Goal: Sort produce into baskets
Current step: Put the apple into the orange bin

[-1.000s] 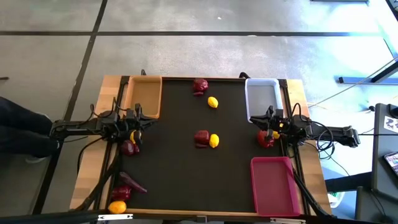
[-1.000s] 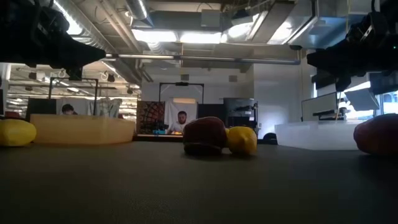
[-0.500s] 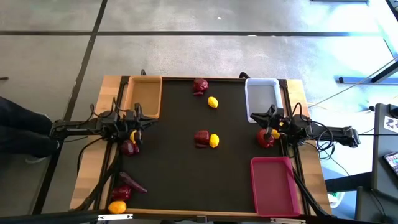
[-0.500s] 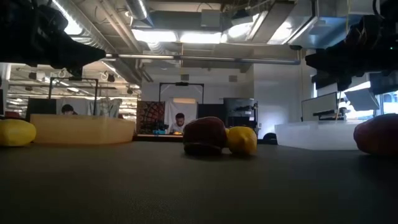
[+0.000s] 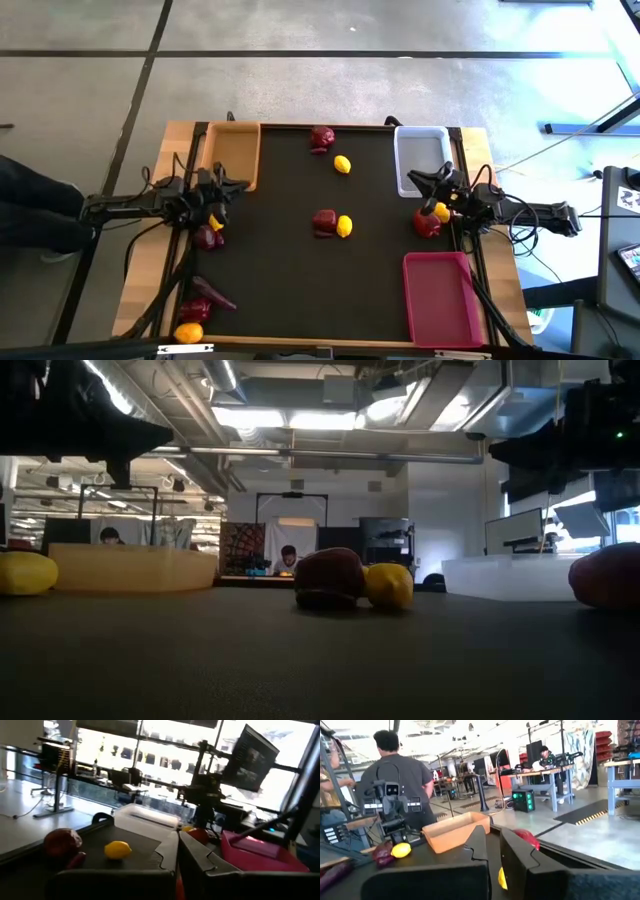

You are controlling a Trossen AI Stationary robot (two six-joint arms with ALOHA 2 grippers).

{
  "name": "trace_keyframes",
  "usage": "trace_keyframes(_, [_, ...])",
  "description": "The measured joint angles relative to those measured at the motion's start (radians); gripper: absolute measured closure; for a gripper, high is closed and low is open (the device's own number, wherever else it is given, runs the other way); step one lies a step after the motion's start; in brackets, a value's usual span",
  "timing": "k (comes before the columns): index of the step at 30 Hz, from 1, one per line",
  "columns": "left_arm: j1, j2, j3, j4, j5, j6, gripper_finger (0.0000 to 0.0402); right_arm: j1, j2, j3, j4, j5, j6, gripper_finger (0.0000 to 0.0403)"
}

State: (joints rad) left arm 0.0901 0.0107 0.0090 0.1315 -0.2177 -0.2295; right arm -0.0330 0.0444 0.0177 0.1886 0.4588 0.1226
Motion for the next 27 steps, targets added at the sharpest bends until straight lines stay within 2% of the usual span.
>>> trace_keyframes(4, [0.018, 0.007, 0.0, 0.017, -0.002, -0.031, 0.0394, 0.0, 0.027, 0.0, -0.011, -0.004, -0.021, 0.0377])
trace_keyframes(10, [0.013, 0.089, 0.0, 0.166, 0.006, -0.02, 0.0394, 0.0, 0.068, 0.0, 0.07, -0.037, -0.107, 0.0377])
trace_keyframes(19, [-0.025, 0.38, 0.078, 0.271, 0.007, 0.001, 0.0394, 0.0, 0.118, 0.0, 0.101, -0.135, -0.107, 0.0377])
trace_keyframes(21, [-0.032, 0.455, 0.115, 0.332, 0.009, 0.026, 0.0394, 0.0, 0.122, 0.0, 0.099, -0.138, -0.105, 0.0377])
trace_keyframes(27, [-0.038, 0.653, 0.238, 0.373, 0.015, 0.129, 0.0394, 0.0, 0.124, 0.0, 0.099, -0.138, -0.116, 0.0377])
